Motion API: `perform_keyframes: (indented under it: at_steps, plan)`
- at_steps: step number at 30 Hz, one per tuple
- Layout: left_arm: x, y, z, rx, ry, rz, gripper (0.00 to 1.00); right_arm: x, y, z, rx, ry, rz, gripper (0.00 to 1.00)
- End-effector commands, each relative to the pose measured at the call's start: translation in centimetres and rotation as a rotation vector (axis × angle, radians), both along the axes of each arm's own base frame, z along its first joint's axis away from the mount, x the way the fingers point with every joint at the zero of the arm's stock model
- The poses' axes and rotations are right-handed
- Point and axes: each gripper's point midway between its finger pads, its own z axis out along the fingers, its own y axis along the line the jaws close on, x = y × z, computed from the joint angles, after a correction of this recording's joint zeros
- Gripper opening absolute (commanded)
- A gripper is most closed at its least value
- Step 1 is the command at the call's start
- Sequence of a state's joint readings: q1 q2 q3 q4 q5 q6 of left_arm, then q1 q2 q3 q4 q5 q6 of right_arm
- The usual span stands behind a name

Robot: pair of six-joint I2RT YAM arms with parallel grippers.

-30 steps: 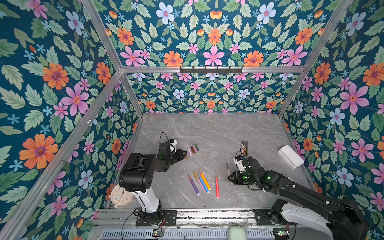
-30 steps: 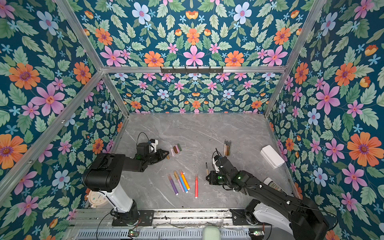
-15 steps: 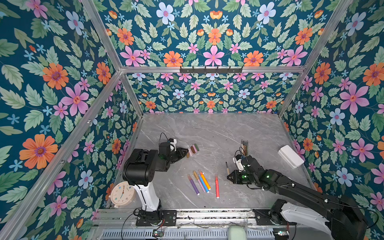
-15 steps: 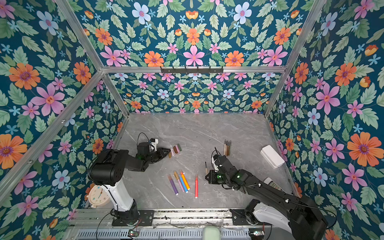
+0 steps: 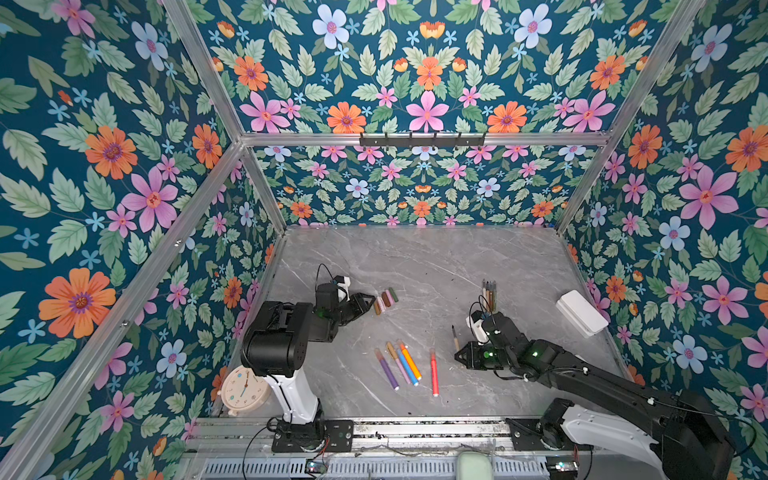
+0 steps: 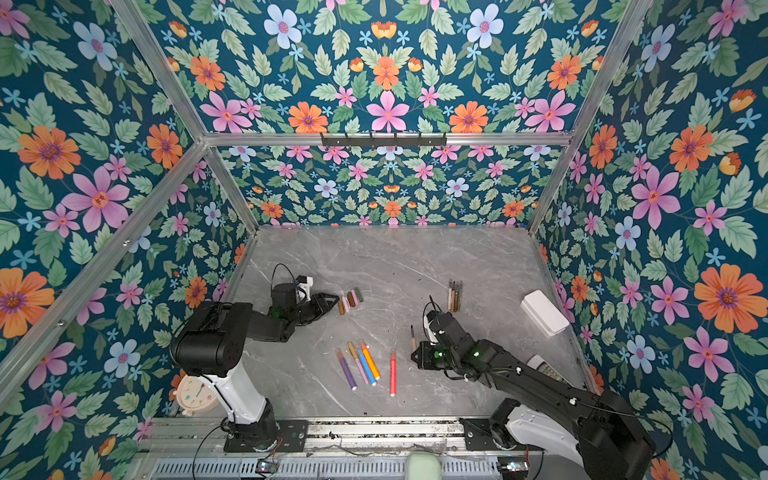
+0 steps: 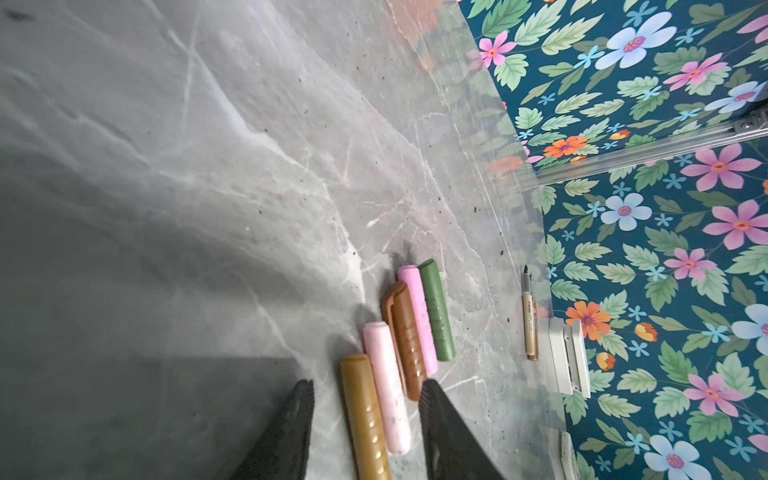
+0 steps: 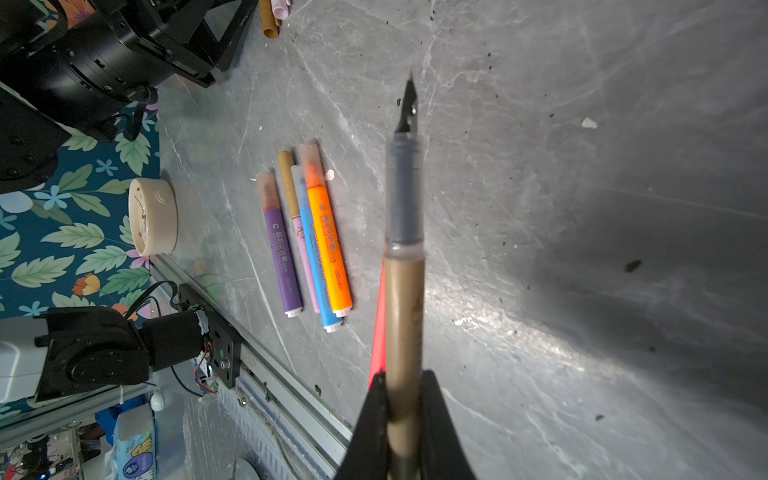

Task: Open the pen caps
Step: 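Carry the uncapped beige pen with the right gripper to the uncapped pens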

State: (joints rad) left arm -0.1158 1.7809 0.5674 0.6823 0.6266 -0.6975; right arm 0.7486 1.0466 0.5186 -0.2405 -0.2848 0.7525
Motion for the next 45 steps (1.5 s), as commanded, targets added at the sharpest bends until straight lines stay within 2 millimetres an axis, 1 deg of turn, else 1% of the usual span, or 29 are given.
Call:
perform_keyframes:
  at_steps: [1, 6, 8, 10, 12, 15, 16, 18, 20, 23, 24, 27, 31, 36, 38, 40, 45]
  plan:
    - [-1.4, 0.6, -2.0, 0.048, 0.089, 0.000, 0.45, 0.1, 0.0, 0.1, 0.000, -0.010, -0.001, 0.00]
    - [-1.8, 0.0, -1.7, 0.015, 0.089, -0.025, 0.44, 0.4, -0.2, 0.3, -0.016, -0.012, -0.011, 0.00]
    - [-1.8, -0.1, -1.4, 0.006, 0.082, -0.030, 0.44, 0.9, -0.5, 1.2, 0.000, -0.009, -0.024, 0.00]
    - [-1.8, -0.2, -0.9, -0.006, 0.069, -0.034, 0.44, 1.9, -1.5, 2.7, 0.035, 0.000, -0.044, 0.00]
    - [-1.8, -0.4, -0.2, -0.017, 0.047, -0.038, 0.44, 3.4, -3.2, 4.3, 0.041, -0.016, -0.082, 0.00]
    - [-1.8, -0.4, 1.3, -0.026, 0.002, -0.042, 0.44, 6.3, -7.0, 6.0, 0.052, -0.043, -0.186, 0.00]
    - [-1.9, -0.4, 1.7, -0.027, -0.013, -0.042, 0.44, 7.5, -8.6, 6.4, 0.075, -0.038, -0.239, 0.00]
    - [-2.1, -0.3, 2.6, -0.024, -0.044, -0.035, 0.44, 9.3, -10.6, 6.9, 0.133, -0.025, -0.307, 0.00]
    - [-2.4, 0.0, 3.3, -0.017, -0.068, -0.026, 0.44, 11.0, -12.3, 6.9, 0.178, -0.011, -0.363, 0.00]
    - [-2.7, 0.2, 4.0, -0.018, -0.093, -0.013, 0.44, 13.3, -14.6, 5.3, 0.199, 0.027, -0.443, 0.00]
    - [-2.7, 0.2, 4.2, -0.018, -0.097, -0.013, 0.44, 14.1, -15.1, 4.4, 0.195, 0.043, -0.460, 0.00]
    - [-2.7, 0.0, 4.5, -0.026, -0.103, -0.019, 0.44, 15.9, -16.9, 1.7, 0.116, 0.086, -0.495, 0.00]
    - [-2.9, -0.1, 4.8, -0.035, -0.109, -0.023, 0.43, 17.7, -18.5, -0.5, 0.024, 0.105, -0.502, 0.00]
    - [-3.0, -0.1, 5.2, -0.040, -0.119, -0.025, 0.43, 18.8, -19.3, -2.2, -0.032, 0.126, -0.501, 0.00]
    - [-3.0, -0.1, 5.4, -0.047, -0.121, -0.025, 0.43, 19.1, -19.2, -2.9, -0.029, 0.145, -0.494, 0.00]
    - [-3.0, -0.2, 5.4, -0.051, -0.122, -0.026, 0.43, 19.3, -18.9, -4.1, -0.014, 0.187, -0.484, 0.00]
    - [-3.1, -0.3, 5.2, -0.060, -0.115, -0.028, 0.43, 20.0, -18.9, -5.2, -0.007, 0.212, -0.484, 0.00]
